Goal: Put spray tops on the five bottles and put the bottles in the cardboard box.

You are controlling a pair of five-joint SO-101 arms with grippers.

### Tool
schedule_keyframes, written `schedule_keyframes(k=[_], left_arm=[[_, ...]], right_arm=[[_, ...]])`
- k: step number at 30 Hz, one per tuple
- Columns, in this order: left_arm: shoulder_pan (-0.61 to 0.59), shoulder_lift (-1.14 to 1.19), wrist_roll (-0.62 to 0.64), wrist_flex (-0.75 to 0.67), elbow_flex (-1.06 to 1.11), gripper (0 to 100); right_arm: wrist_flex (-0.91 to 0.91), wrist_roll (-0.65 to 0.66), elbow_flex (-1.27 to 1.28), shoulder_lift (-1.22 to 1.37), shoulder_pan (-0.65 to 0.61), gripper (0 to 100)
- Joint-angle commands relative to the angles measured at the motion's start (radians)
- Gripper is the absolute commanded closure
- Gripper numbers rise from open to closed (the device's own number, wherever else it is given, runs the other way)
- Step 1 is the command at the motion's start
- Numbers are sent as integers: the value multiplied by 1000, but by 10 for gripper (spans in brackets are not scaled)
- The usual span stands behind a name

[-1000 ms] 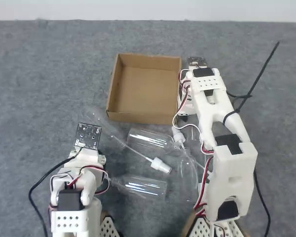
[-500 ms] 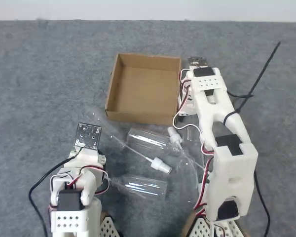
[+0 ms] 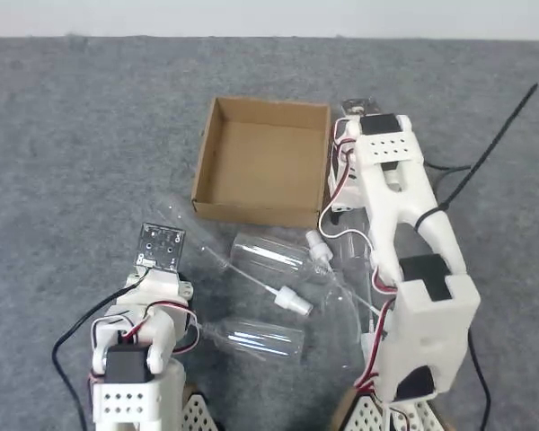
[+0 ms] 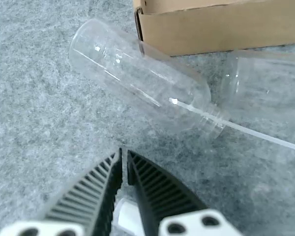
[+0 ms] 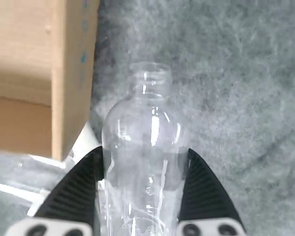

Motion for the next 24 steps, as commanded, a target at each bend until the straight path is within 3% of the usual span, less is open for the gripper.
schedule_keyframes(k=[1, 8, 16, 24], left_arm=[[0, -21, -3, 3, -10, 988], [0, -21, -3, 3, -10, 988], [0, -21, -3, 3, -10, 988], [0, -21, -3, 3, -10, 988]], right_arm=[[48, 12, -48, -110, 12, 990], [87, 12, -29, -151, 12, 991], [-108, 12, 218, -343, 4, 991], [-136, 8, 336, -515, 4, 991]])
